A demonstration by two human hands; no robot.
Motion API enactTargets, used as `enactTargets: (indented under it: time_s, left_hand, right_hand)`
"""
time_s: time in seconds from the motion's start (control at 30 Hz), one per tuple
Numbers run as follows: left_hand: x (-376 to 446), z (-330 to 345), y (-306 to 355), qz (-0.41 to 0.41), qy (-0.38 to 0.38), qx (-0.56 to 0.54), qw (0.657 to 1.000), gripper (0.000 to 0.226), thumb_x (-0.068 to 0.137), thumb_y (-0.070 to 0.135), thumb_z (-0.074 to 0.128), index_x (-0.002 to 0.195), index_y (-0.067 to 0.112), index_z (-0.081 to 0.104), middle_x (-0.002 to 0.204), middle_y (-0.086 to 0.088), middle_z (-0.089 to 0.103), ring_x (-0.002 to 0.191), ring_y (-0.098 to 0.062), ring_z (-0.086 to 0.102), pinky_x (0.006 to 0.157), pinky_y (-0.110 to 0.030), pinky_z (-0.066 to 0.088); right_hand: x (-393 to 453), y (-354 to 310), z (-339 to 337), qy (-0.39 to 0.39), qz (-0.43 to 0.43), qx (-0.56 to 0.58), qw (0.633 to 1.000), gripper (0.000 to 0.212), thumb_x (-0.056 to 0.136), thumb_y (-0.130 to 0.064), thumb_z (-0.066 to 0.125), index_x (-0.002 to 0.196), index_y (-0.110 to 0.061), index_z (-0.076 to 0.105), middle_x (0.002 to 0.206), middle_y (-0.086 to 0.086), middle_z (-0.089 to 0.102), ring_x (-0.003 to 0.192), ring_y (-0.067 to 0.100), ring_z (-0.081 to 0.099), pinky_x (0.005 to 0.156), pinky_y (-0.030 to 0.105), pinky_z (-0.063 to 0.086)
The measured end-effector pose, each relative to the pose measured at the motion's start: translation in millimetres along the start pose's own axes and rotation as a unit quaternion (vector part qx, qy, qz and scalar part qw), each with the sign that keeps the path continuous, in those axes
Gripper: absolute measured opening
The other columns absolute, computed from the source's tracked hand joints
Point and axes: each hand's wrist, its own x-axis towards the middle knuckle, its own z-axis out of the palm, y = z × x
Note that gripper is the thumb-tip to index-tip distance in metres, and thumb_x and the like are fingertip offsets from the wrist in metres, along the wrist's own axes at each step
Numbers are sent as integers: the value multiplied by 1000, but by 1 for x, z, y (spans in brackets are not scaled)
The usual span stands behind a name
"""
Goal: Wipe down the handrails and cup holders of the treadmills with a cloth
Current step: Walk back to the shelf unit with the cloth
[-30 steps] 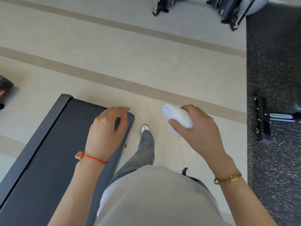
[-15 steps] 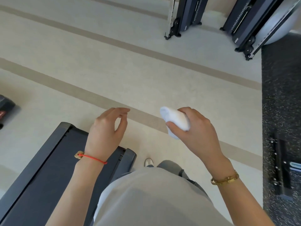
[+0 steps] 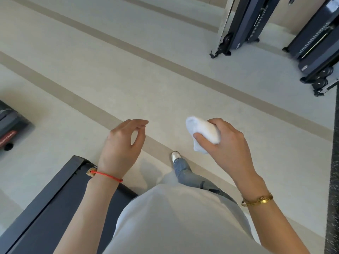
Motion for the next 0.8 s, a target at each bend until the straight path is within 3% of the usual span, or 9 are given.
enactTargets:
  time_s: [0.17,0.6,0.8]
  left_hand:
    - [112,14,-13,-18,49,17,999,22,93,4,58,110,11,71,100,1,72,88,-15,68,77,-38,56]
    - [309,-5,-114,-130,148,32,980,21,94,8,57,108,15,72,98,4,71,87,-10,66,76,-34,56]
    - [408,-38,-195,-155,180,44,970,22,92,3,58,106,13,72,96,4,71,84,-2,61,79,-16,49]
  right_hand:
    - [141,-5,11,-25,-42,-1,999,36,78,-63,57,97,-33,53,89,-11,59,79,10,55,60,31,49]
    - [419,-83,101,-105,-148,-6,983,38,78,-65,58,96,-32,54,88,-11,60,78,11,56,60,32,49]
    - [527,-146,179,-131,-168,0,977,37,78,-64,60,96,-33,55,87,-12,61,78,9,56,62,32,51]
